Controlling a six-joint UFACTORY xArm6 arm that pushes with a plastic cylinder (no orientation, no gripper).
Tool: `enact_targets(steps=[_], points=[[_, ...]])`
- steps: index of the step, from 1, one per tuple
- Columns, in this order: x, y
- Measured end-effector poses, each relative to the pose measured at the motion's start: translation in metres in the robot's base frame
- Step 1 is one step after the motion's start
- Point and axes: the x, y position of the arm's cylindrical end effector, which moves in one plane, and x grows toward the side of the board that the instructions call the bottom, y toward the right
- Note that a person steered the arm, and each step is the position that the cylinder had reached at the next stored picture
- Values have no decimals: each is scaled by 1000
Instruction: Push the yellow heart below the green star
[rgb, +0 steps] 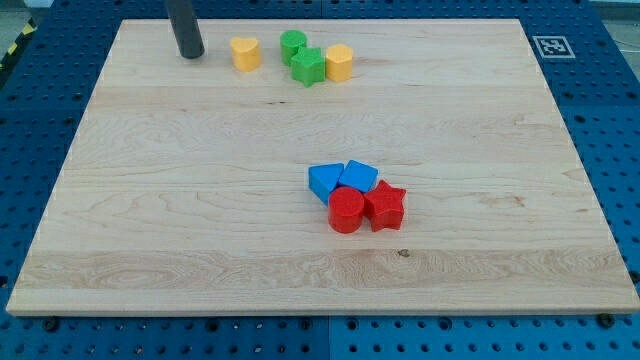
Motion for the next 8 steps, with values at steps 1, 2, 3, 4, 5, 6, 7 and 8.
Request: enact_targets(steps=[1, 2, 3, 4, 5, 6, 7, 8], points=[[-7, 7], [-26, 13], [-51, 25], [-37, 39], [-1, 45], [29, 61], [37, 71], [32, 62]])
